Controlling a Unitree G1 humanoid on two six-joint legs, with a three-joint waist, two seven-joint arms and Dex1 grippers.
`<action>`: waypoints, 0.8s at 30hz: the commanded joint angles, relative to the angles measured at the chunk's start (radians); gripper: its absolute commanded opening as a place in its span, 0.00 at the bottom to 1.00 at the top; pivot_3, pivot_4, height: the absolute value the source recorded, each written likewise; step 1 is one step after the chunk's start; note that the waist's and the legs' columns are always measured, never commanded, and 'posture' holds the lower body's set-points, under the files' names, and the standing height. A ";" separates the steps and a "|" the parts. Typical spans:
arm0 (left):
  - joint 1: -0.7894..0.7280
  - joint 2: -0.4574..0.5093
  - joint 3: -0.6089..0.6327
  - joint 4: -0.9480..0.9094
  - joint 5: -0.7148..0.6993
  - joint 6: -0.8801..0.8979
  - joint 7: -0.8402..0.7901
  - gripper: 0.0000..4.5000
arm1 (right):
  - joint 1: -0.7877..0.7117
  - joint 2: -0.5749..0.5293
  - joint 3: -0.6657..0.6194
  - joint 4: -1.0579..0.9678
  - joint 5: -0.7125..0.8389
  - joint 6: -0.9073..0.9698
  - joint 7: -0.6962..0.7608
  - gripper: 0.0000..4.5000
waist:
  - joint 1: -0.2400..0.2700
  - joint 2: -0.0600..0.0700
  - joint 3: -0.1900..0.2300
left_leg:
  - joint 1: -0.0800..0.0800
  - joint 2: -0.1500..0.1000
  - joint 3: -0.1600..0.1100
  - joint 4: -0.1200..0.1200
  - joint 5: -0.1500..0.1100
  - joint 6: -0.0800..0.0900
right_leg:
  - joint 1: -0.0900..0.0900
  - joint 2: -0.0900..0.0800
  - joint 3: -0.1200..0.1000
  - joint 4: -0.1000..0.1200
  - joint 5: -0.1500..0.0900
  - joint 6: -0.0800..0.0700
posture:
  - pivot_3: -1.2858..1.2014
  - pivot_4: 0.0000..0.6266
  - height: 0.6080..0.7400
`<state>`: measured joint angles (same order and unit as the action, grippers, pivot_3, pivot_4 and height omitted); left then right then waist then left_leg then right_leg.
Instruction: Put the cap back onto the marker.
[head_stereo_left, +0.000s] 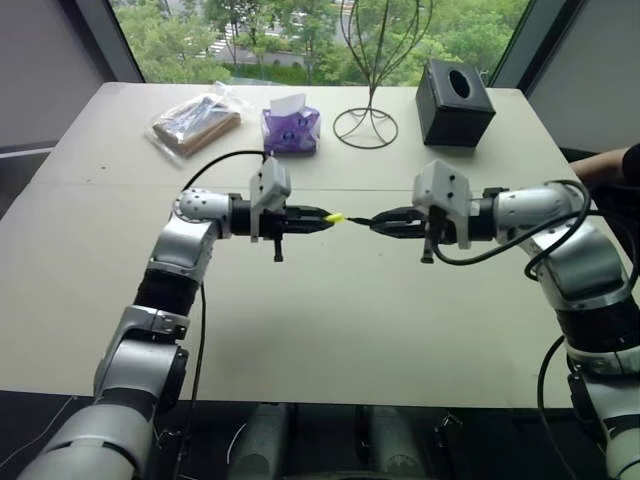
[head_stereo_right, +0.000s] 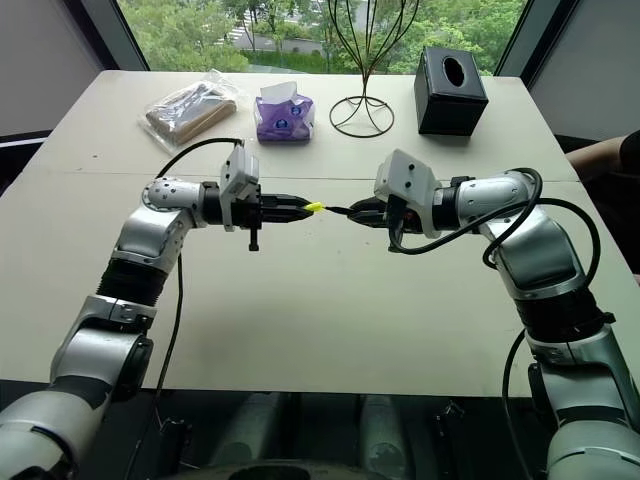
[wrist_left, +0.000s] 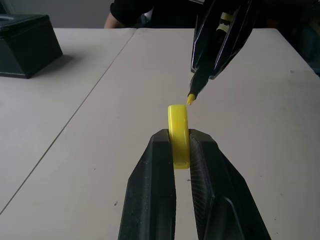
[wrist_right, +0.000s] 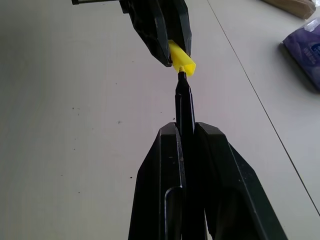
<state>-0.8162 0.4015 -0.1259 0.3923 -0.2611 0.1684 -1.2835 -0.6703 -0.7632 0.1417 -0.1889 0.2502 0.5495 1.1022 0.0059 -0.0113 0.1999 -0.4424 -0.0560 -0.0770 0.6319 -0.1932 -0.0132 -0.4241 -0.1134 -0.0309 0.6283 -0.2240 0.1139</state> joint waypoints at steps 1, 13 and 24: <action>-0.002 -0.004 0.002 -0.037 -0.014 -0.003 0.000 0.01 | -0.018 0.007 -0.011 -0.024 0.012 -0.016 -0.005 0.00 | 0.000 0.000 0.000 | 0.000 0.000 0.000 0.000 0.000 0.000 | 0.000 0.000 0.000 0.000 0.000 0.000 | 0.52 0.24 1.00; 0.001 0.002 0.003 -0.059 -0.027 0.023 -0.010 0.01 | -0.009 0.007 -0.006 -0.026 0.013 -0.016 -0.008 0.00 | -0.001 0.000 0.000 | 0.000 0.000 0.000 0.000 0.000 0.000 | 0.000 0.000 0.000 0.001 0.000 0.000 | 0.52 0.24 1.00; 0.010 0.042 0.015 -0.088 -0.047 0.057 -0.015 0.01 | -0.010 -0.002 -0.010 0.001 0.001 -0.037 -0.007 0.00 | -0.001 0.000 0.000 | 0.000 0.000 0.000 0.001 0.000 0.000 | 0.000 0.000 0.000 0.001 0.000 0.000 | 0.52 0.24 1.00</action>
<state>-0.8053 0.4350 -0.1319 0.3503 -0.2778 0.2152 -1.2960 -0.6699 -0.7610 0.1490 -0.1805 0.2483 0.5309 1.0982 0.0044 -0.0113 0.1999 -0.4422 -0.0560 -0.0768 0.6324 -0.1930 -0.0133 -0.4242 -0.1134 -0.0304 0.6295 -0.2240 0.1138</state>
